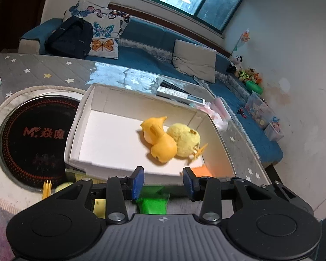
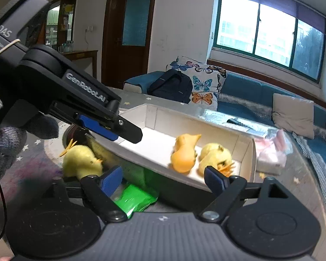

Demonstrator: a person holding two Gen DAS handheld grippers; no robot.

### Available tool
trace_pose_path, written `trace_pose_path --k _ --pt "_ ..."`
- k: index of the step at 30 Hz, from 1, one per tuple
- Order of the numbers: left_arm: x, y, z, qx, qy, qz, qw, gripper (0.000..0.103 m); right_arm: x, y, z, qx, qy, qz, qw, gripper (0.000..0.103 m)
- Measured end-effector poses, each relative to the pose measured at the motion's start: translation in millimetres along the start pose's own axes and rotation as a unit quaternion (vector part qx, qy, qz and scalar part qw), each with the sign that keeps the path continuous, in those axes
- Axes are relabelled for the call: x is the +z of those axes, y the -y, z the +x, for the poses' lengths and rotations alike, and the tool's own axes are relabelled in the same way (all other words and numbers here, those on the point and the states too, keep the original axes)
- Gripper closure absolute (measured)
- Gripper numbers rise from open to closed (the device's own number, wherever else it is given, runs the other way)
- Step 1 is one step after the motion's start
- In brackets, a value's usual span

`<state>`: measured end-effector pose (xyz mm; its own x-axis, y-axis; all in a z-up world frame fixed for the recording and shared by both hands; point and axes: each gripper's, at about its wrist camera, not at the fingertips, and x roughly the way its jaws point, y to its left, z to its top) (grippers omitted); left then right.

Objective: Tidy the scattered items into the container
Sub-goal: 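Move the left tool down to the green clay bag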

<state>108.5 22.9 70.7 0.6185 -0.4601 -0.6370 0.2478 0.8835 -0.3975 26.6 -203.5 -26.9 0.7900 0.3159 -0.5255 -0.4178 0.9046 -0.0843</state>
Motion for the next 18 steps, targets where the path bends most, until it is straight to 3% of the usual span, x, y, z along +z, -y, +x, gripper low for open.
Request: trace_pose_path --k 18 --pt "-31.8 -14.5 28.4 0.0 -0.055 -0.026 0.9981 0.061 -39.9 -27.4 27.1 0.023 -0.048 0.017 0.998 0.019"
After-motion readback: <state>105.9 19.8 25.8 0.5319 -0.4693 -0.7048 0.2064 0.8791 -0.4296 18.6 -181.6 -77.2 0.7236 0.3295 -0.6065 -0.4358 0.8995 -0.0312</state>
